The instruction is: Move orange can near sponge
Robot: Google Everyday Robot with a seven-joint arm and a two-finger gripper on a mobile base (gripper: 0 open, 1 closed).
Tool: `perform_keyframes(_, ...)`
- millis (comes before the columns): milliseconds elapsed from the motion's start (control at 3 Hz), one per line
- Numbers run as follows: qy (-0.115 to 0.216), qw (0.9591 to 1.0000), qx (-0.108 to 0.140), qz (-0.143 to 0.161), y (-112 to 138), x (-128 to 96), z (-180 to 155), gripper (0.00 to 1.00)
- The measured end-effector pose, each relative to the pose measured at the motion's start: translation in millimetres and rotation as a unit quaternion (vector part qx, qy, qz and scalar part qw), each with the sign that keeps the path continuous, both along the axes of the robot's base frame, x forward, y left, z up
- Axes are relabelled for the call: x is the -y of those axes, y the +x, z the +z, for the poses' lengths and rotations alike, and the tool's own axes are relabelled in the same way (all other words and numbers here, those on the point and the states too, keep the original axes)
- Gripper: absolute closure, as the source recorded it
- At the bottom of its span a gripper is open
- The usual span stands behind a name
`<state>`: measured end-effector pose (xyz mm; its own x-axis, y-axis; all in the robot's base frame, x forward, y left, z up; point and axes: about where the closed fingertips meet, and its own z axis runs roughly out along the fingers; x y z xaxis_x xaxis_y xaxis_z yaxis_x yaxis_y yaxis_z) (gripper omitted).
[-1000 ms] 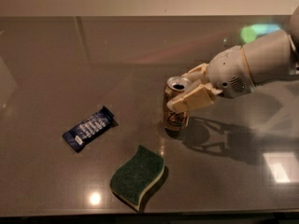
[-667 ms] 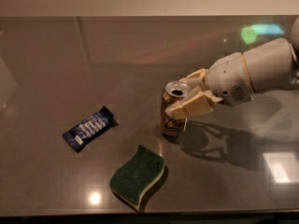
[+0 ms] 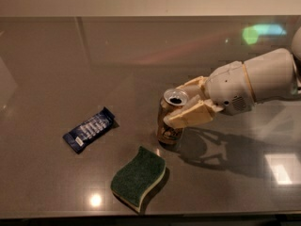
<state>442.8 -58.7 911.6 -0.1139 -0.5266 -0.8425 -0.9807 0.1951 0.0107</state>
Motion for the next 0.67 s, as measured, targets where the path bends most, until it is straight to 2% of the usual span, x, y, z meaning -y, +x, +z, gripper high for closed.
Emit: perform_keyframes(667,-0.003,0.9997,-0.020,0.013,-4.8,-3.3,-12.3,0.13)
